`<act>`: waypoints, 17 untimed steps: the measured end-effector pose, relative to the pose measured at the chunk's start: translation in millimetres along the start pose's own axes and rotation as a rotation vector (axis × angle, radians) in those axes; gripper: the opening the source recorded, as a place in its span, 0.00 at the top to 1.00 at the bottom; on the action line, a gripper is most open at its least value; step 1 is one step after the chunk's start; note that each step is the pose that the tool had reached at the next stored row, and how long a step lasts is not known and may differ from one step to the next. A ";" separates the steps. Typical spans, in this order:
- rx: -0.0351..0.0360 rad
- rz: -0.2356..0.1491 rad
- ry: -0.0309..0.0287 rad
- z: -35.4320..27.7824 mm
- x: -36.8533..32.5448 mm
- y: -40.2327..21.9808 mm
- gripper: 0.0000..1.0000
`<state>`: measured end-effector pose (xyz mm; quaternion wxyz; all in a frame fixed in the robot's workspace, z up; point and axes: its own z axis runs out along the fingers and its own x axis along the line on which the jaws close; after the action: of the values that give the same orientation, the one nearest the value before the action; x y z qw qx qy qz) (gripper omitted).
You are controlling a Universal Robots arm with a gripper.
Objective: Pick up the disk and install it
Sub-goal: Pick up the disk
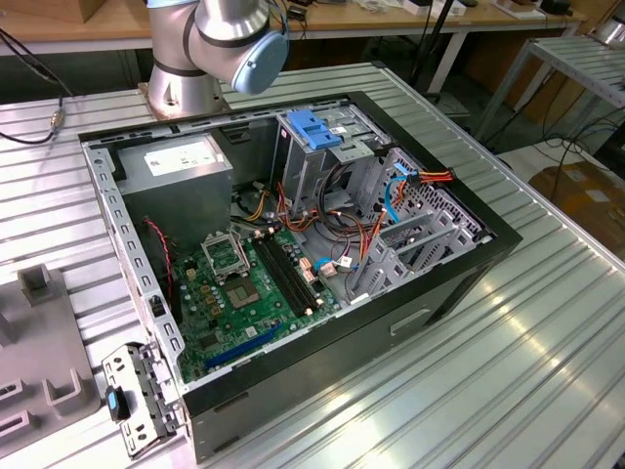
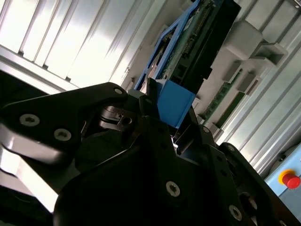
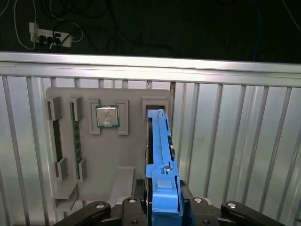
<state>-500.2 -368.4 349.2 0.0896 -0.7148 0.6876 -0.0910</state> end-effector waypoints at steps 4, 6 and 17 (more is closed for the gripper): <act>0.0264 -0.004 0.0024 -0.4 -0.1 3.9 0.63; 0.0510 -0.005 0.0053 -0.6 -0.2 4.9 0.63; 0.1296 -0.007 0.0115 -0.7 -0.3 6.1 0.63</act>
<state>-506.3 -368.4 348.3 0.1315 -0.7092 0.6784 -0.1397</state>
